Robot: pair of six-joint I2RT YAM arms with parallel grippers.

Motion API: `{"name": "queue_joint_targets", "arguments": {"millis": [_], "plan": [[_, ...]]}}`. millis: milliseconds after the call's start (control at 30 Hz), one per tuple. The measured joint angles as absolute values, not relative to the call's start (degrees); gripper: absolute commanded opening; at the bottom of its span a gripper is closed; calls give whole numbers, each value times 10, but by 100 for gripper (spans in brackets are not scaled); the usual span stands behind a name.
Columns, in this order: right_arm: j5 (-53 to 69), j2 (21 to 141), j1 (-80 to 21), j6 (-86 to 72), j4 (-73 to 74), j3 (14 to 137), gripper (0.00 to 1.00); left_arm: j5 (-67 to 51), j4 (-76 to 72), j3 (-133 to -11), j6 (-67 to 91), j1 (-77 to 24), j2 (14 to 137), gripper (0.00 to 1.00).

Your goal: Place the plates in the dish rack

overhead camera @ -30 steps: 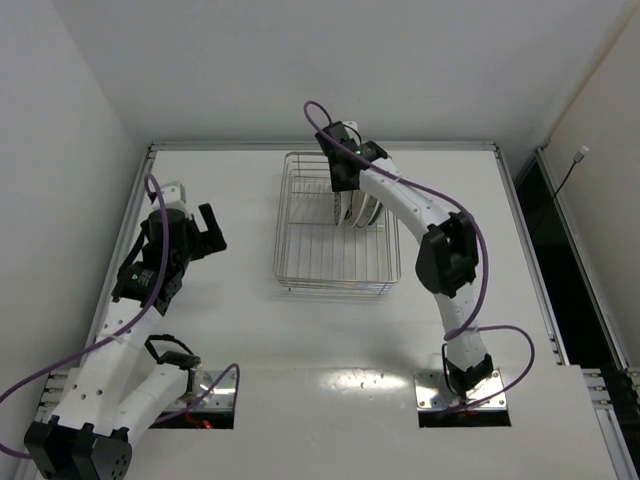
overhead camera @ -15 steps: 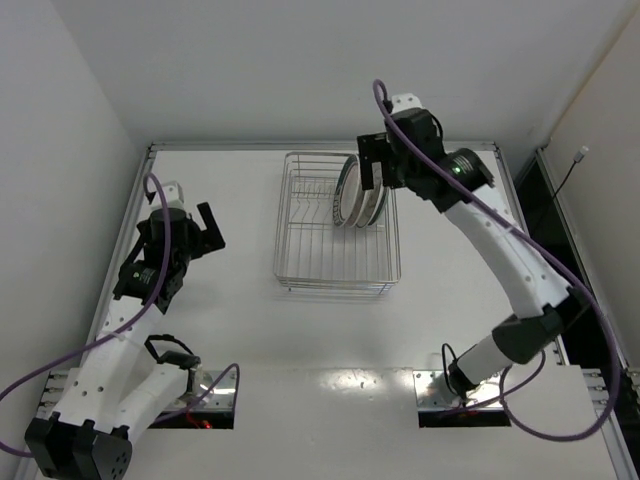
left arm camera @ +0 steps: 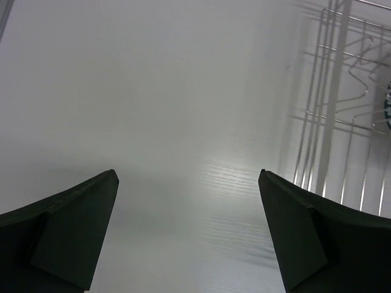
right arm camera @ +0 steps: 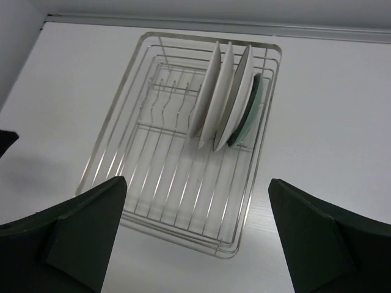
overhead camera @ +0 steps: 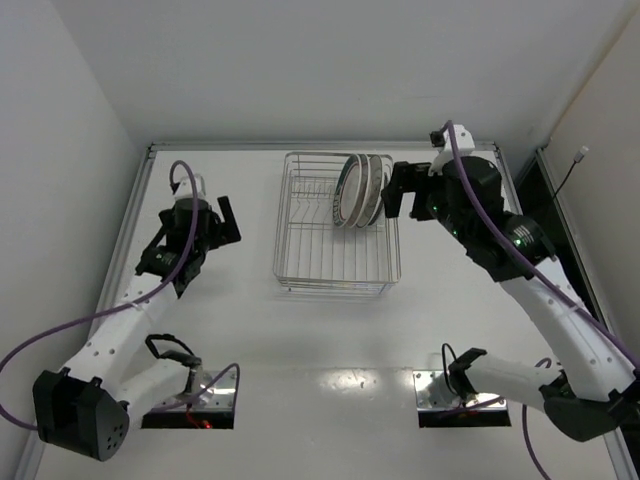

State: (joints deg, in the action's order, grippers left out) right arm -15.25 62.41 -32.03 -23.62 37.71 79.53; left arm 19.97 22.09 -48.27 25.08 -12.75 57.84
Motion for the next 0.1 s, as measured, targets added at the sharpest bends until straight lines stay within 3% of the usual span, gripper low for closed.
{"name": "queue_joint_targets", "arguments": {"millis": [100], "plan": [[-175, 654, -317, -241, 378, 795, 99, 206, 204, -470, 246, -158, 565, 99]]}}
